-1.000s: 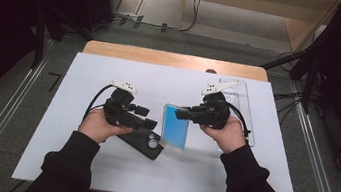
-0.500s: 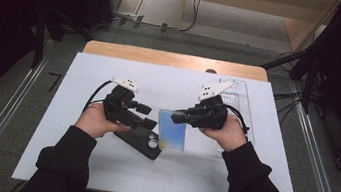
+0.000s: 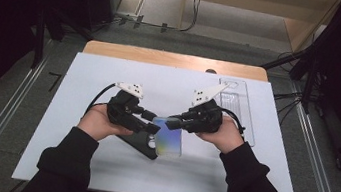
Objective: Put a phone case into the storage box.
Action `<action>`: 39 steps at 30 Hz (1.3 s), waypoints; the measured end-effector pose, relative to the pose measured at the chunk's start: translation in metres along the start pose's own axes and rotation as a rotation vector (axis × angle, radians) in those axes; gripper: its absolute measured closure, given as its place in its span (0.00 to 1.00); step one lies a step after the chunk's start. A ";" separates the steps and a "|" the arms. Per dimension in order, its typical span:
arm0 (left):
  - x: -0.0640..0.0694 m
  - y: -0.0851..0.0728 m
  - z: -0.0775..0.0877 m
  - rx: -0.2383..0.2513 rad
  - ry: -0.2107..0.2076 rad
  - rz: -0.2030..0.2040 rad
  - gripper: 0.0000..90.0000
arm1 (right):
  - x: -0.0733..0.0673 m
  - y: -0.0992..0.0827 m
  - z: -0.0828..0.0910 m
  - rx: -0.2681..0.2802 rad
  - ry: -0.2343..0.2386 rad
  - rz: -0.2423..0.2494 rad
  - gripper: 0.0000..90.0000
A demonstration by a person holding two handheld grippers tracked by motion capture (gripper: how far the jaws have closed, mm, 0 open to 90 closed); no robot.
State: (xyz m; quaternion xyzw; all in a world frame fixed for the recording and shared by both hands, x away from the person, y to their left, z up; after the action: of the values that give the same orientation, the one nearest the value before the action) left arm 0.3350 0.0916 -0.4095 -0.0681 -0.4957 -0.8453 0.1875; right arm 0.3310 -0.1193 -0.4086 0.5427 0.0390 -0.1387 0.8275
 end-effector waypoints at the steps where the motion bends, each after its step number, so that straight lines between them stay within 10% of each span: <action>1: 0.001 0.000 0.000 0.005 -0.006 -0.002 0.57 | -0.001 0.000 0.000 0.001 0.009 -0.003 0.85; 7: 0.006 0.001 0.001 0.028 -0.088 -0.003 0.88 | -0.003 0.001 -0.001 0.014 0.051 -0.009 0.85; 16: 0.008 -0.001 0.002 -0.002 -0.118 0.001 0.90 | -0.005 -0.001 -0.002 0.001 0.066 -0.023 0.84; 19: 0.008 -0.001 0.003 -0.015 -0.092 0.021 0.90 | -0.005 0.000 -0.001 0.022 0.055 -0.051 0.70; 27: 0.001 0.001 0.012 -0.021 -0.016 0.103 0.89 | -0.003 0.004 0.004 0.074 -0.093 -0.121 0.31; 34: 0.001 0.006 0.021 -0.019 0.064 0.162 0.89 | -0.001 0.001 0.001 0.058 -0.175 -0.161 0.23; 39: 0.000 0.011 0.027 0.002 0.129 0.198 0.89 | 0.006 -0.004 0.001 0.119 -0.311 -0.202 0.00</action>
State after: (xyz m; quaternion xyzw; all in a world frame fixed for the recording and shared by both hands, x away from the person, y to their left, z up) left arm 0.3374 0.1099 -0.3873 -0.0618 -0.4742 -0.8248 0.3016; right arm 0.3356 -0.1228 -0.4128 0.5560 -0.0435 -0.3053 0.7719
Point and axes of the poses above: each handheld gripper's, and its own axes: z roughly backward along the jaws, y roughly out of its top, x roughly to its right, the point moved 3 cm from there along -z, roughly forward along the jaws, and after that the axes turned 10 degrees about x, right-handed, at the moved point
